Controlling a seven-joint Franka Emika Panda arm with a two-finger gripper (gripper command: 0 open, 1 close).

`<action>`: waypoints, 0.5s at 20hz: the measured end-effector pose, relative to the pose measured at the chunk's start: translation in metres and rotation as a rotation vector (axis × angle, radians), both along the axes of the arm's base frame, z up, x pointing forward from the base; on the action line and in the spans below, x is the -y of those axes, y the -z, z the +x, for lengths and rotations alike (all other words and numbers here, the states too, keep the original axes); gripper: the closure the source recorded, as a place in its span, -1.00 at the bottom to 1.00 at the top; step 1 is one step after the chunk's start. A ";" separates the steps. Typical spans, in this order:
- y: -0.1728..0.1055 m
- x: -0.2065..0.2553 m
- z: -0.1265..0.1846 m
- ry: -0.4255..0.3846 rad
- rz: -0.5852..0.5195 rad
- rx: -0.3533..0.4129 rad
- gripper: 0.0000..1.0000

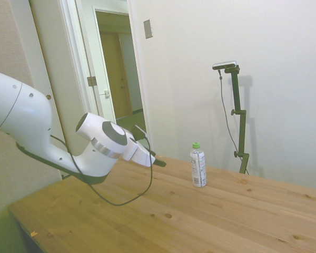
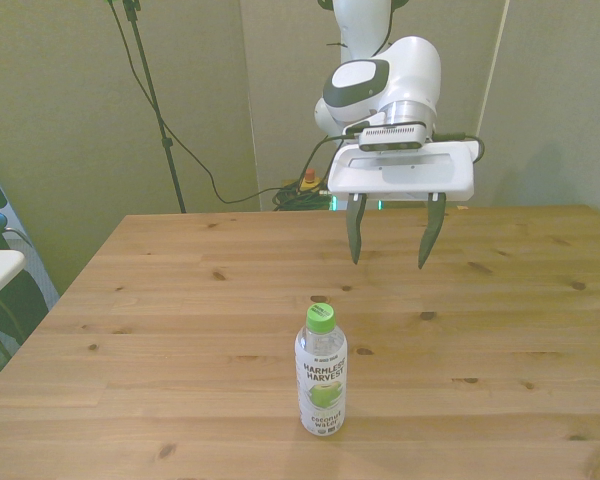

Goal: Stand the water bottle

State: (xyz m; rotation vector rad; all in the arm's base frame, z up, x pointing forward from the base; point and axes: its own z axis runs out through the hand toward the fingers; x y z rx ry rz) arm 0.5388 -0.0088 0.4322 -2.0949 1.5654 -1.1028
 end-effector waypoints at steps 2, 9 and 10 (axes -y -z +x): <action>0.009 -0.014 -0.014 -0.028 0.027 -0.048 -1.00; -0.008 -0.059 -0.063 -0.124 0.140 -0.241 -1.00; -0.018 -0.054 -0.068 -0.138 0.156 -0.284 -1.00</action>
